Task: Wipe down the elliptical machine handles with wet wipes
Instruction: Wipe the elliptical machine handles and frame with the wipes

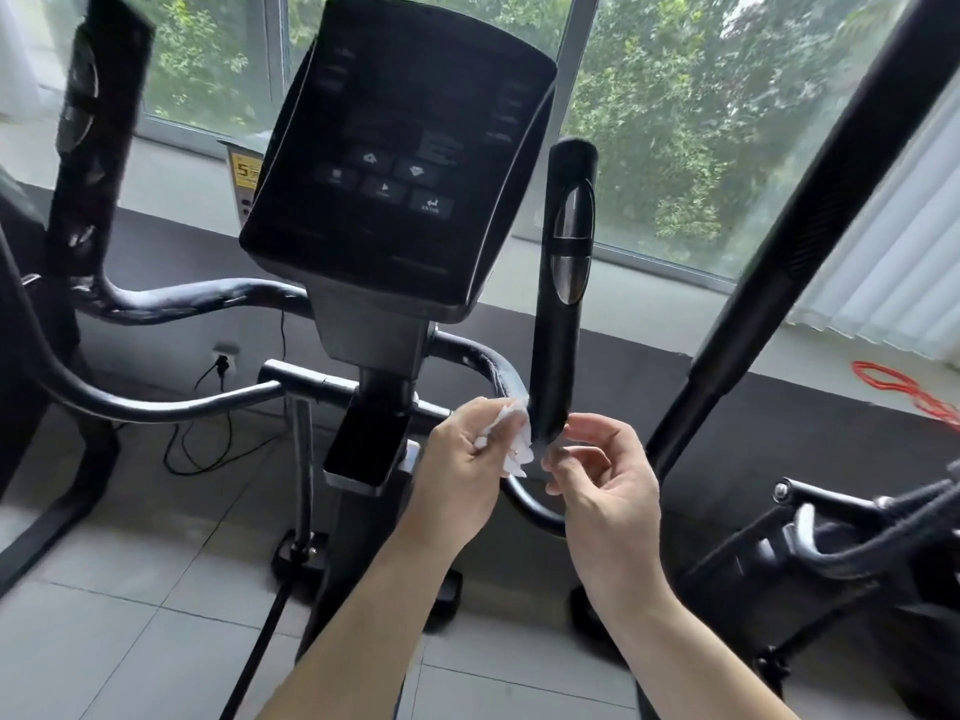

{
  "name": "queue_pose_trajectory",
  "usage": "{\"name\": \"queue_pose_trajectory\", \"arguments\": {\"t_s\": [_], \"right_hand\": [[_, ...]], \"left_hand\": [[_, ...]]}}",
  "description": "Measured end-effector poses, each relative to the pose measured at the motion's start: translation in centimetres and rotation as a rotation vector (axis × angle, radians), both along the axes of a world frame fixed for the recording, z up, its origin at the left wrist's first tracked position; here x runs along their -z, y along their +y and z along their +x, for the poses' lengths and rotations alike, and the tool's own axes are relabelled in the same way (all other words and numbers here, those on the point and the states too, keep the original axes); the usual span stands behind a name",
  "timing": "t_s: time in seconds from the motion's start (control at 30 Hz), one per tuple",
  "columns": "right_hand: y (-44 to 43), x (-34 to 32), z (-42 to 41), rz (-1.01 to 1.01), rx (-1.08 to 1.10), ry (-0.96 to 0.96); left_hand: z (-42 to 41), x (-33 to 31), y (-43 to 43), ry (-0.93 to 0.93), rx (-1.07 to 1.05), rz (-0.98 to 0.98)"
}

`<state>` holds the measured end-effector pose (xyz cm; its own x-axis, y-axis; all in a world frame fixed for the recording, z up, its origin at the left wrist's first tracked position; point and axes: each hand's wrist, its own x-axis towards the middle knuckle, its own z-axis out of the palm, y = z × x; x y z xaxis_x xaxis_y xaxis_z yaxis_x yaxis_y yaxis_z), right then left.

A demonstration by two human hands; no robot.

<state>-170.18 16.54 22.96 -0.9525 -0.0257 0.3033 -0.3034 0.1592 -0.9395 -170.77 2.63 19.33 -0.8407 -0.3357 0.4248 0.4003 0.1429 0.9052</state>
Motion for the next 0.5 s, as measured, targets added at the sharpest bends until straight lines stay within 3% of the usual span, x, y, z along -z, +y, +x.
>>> {"name": "queue_pose_trajectory", "arguments": {"t_s": [0.17, 0.27, 0.37, 0.5], "right_hand": [[-0.2, 0.2, -0.1, 0.04, 0.048, -0.006], [-0.2, 0.2, -0.3, 0.064, 0.056, -0.011], [0.0, 0.1, -0.6, 0.074, 0.061, -0.009], [-0.2, 0.0, -1.0, 0.063, 0.059, -0.006]], "left_hand": [[-2.6, 2.3, -1.6, -0.03, -0.105, -0.258], [-3.2, 1.6, -2.4, -0.057, -0.158, -0.174], [-2.2, 0.2, -2.6, -0.11, -0.014, -0.031], [-2.3, 0.1, -2.2, -0.02, 0.078, -0.162]]}}
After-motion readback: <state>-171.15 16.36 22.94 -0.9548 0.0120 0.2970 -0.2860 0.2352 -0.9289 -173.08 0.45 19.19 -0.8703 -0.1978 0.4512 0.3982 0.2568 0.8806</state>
